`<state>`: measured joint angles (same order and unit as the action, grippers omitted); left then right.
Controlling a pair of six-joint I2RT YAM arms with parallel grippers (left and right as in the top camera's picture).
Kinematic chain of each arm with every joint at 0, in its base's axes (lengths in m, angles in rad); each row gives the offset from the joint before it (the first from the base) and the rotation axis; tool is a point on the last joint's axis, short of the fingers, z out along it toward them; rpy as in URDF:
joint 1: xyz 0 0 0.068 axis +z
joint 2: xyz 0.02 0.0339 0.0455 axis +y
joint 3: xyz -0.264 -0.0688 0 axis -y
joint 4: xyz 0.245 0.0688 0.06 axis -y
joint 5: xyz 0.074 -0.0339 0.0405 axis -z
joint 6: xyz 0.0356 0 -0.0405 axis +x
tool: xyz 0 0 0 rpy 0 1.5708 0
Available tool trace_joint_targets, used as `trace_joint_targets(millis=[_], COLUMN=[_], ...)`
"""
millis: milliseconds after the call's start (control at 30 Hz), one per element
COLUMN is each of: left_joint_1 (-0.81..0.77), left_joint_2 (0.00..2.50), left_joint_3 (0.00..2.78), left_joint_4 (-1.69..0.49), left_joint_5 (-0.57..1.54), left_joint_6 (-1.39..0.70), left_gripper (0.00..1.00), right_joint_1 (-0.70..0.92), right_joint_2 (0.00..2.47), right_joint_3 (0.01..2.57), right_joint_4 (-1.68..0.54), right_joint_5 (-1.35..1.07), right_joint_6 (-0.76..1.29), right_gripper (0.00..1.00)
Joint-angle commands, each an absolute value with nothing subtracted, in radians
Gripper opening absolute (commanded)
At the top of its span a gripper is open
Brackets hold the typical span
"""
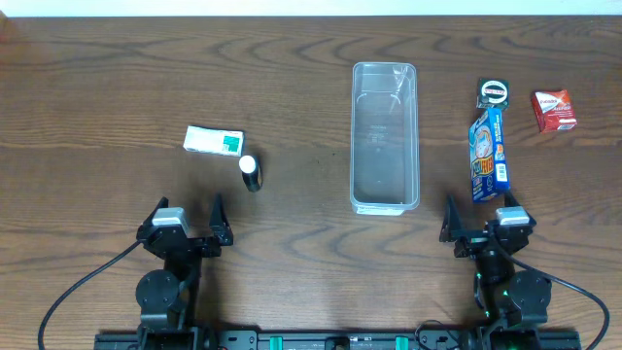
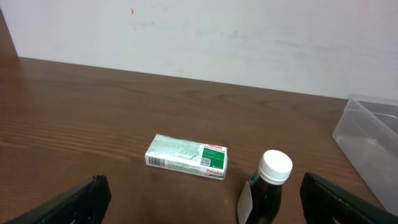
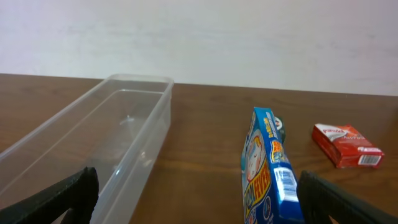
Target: Pack container
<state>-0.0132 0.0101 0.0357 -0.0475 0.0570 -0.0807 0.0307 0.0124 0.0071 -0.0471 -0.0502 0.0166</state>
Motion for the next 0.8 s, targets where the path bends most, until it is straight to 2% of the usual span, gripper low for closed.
trace_joint_targets(millis=[0, 233, 300, 433, 500, 567, 633, 767], left_joint_1=[-0.008, -0.008, -0.008, -0.008, -0.008, -0.008, -0.008, -0.008], left_joint_2=[0.004, 0.004, 0.004, 0.004, 0.004, 0.004, 0.004, 0.004], left_joint_3=[0.004, 0.004, 0.004, 0.004, 0.004, 0.004, 0.004, 0.004], left_joint_4=[-0.064, -0.064, -0.064, -0.064, -0.064, -0.064, -0.064, -0.064], left_joint_5=[0.068, 0.068, 0.068, 0.068, 0.068, 0.068, 0.068, 0.068], left_joint_6=[-0.075, -0.075, -0.075, -0.075, -0.075, -0.075, -0.075, -0.075], left_gripper=[0.98, 0.98, 0.98, 0.98, 0.98, 0.98, 0.98, 0.98], right_joint_1=[0.024, 0.024, 0.024, 0.024, 0.023, 0.023, 0.02, -0.013], right_joint_2=[0.006, 0.006, 0.006, 0.006, 0.006, 0.012, 0.041, 0.192], right_joint_3=[0.005, 0.005, 0.006, 0.009, 0.038, 0.097, 0.19, 0.439], right_joint_4=[0.02, 0.083, 0.185, 0.482, 0.538, 0.495, 0.395, 0.041], right_joint_5=[-0.102, -0.45, -0.527, -0.645, -0.648, -0.643, -0.639, -0.535], right_joint_6=[0.035, 0.329, 0.421, 0.426, 0.434, 0.413, 0.308, 0.085], right_gripper=[0.99, 0.99, 0.99, 0.99, 0.99, 0.99, 0.99, 0.99])
